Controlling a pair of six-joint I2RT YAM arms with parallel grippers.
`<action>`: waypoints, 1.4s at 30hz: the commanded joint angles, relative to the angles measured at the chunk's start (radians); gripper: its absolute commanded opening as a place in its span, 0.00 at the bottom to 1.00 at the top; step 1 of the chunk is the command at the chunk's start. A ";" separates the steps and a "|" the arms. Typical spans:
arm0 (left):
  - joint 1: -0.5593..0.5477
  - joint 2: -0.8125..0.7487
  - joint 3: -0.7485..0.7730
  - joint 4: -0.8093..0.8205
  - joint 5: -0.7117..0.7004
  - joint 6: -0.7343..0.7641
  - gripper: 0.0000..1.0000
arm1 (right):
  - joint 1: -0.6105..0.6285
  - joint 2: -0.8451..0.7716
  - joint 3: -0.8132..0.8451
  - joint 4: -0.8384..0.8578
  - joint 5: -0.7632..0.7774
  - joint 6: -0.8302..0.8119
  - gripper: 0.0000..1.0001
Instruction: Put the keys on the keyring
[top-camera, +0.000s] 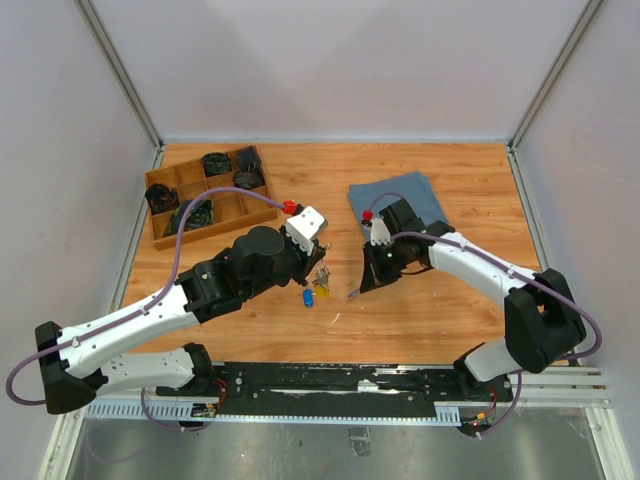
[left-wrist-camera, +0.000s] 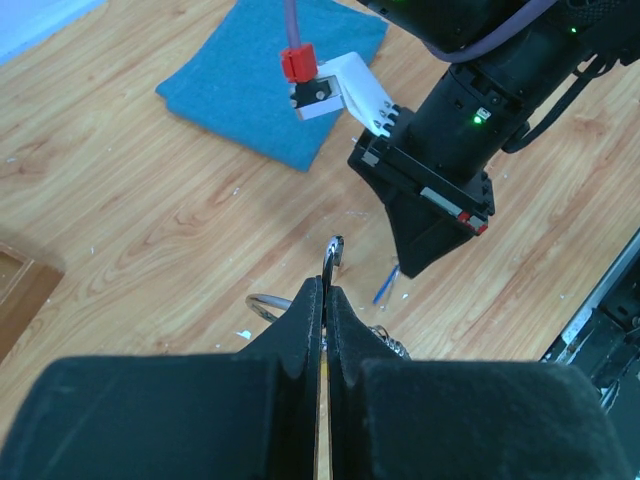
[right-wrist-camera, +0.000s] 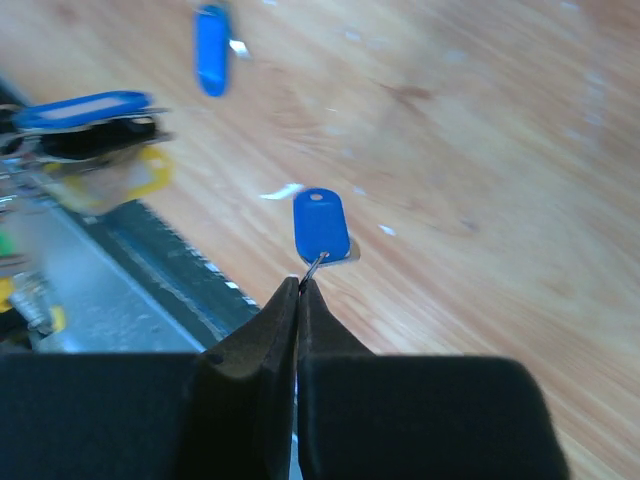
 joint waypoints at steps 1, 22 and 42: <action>0.005 -0.021 0.026 0.030 -0.020 -0.012 0.00 | 0.011 -0.002 -0.039 0.189 -0.268 0.094 0.01; 0.006 -0.025 0.011 0.031 -0.022 -0.018 0.01 | -0.084 0.036 -0.179 0.169 -0.034 0.019 0.06; 0.005 -0.016 0.014 0.036 -0.033 -0.012 0.01 | 0.069 -0.093 -0.058 -0.031 0.474 0.028 0.37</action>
